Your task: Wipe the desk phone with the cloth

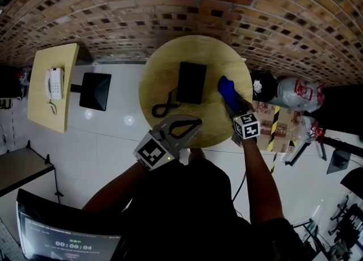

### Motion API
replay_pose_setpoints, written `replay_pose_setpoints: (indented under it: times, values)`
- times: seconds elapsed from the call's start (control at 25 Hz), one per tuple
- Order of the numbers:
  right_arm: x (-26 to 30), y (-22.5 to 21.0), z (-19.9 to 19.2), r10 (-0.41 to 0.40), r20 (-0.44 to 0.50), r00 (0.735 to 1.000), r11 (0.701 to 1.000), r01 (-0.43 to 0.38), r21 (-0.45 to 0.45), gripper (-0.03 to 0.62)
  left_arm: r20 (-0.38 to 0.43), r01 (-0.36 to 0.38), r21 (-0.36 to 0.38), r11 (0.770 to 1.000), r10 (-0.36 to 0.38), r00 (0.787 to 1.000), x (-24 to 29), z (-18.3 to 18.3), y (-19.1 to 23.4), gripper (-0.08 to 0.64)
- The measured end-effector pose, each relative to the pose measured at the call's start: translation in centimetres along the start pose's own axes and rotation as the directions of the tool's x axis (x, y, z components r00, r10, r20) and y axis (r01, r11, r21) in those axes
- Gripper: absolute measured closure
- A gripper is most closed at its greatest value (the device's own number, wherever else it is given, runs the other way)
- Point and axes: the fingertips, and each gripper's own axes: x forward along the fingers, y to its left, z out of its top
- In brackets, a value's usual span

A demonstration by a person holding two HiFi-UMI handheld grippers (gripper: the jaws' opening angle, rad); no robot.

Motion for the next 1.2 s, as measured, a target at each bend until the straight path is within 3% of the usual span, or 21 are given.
replay_pose_setpoints:
  times: [0.32,0.76,0.96,1.2]
  values:
    - [3.2,-3.8,-3.5,0.010,-0.108,0.994,0.997,-0.002,0.078,0.413,-0.030,-0.015,-0.016,1.000,0.015,0.999,0.9,-0.9,0.2,0.554]
    - [6.4,-4.7,-4.7,0.043,-0.185,0.982,0.998,-0.036,0.042,0.438,-0.067,-0.061,-0.048,0.997,0.058,0.996,0.6,-2.3,0.7,0.554]
    - [7.0,-4.8,-4.8,0.049,-0.191,0.980,0.997,-0.037,0.063,0.493,-0.069,-0.084,-0.059,0.995,0.079,0.994,0.2,-2.5,1.2,0.554]
    - [6.8,-4.5,-3.9,0.059,-0.174,0.983,0.996,-0.047,0.073,0.512,-0.063,-0.093,-0.055,0.994,0.090,0.994,-0.2,-2.5,1.3,0.554]
